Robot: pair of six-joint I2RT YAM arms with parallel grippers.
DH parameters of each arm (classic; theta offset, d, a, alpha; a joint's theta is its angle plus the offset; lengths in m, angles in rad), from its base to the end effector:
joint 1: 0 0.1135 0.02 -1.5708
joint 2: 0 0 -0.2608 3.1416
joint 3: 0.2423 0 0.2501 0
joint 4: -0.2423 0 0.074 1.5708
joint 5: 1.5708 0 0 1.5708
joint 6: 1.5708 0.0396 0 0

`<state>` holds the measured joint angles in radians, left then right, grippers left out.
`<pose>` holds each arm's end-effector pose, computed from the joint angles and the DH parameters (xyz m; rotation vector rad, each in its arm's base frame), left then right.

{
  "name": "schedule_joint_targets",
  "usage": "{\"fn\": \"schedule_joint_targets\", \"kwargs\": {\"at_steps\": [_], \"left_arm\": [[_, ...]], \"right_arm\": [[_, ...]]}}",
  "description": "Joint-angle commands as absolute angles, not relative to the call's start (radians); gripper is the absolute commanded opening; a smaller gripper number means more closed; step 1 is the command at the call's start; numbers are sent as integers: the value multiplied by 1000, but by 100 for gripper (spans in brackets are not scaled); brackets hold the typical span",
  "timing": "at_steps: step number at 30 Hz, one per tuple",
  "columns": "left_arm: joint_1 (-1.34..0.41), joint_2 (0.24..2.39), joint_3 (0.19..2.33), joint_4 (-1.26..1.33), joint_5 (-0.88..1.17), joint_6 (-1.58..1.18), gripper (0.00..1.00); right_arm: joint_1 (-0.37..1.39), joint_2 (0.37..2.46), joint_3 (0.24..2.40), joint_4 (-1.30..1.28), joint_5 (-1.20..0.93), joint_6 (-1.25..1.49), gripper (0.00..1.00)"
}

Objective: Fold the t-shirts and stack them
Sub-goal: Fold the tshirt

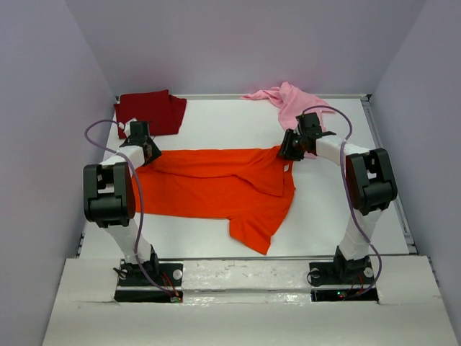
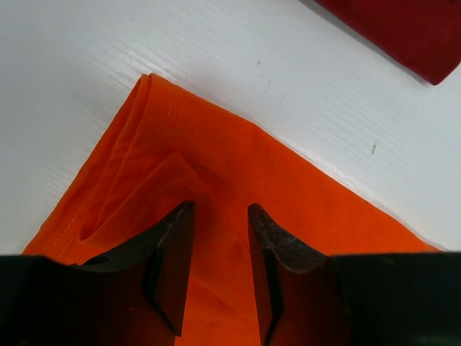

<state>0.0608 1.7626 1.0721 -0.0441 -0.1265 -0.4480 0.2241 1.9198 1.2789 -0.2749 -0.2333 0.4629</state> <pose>0.3782 0.0280 0.1852 -0.6409 2.2077 -0.0536 0.3960 0.0996 0.1723 0.2024 2.5364 0.5714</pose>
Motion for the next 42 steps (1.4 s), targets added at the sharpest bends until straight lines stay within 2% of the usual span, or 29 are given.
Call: {"fn": "schedule_joint_targets", "kwargs": {"at_steps": [1, 5, 8, 9, 11, 16, 27, 37, 42], "left_arm": [[66, 1770, 1114, -9, -190, -442, 45], [66, 1790, 1123, -26, -232, -428, 44], [66, 1810, 1129, -54, -253, -422, 35], [66, 1812, 1131, -67, -261, -419, 26], [66, 1812, 1121, -78, -264, -417, 17], [66, 1819, 1126, -95, -276, -399, 1], [66, 1681, 1098, -143, -273, -388, 0], [66, 1455, 976, -201, -140, -423, 0], [66, 1446, 1012, -193, -135, -411, 2]], "right_arm": [[230, 1916, 1290, -229, -219, 442, 42], [230, 1924, 1296, -230, -215, 442, 41], [230, 1927, 1301, -232, -213, 440, 41], [230, 1924, 1301, -233, -207, 440, 41], [230, 1922, 1299, -235, -204, 443, 41], [230, 1917, 1298, -235, -201, 445, 41], [230, 1919, 1301, -235, -199, 446, 40], [230, 1916, 1310, -235, -213, 453, 40], [230, 1913, 1305, -232, -232, 459, 40]]}}
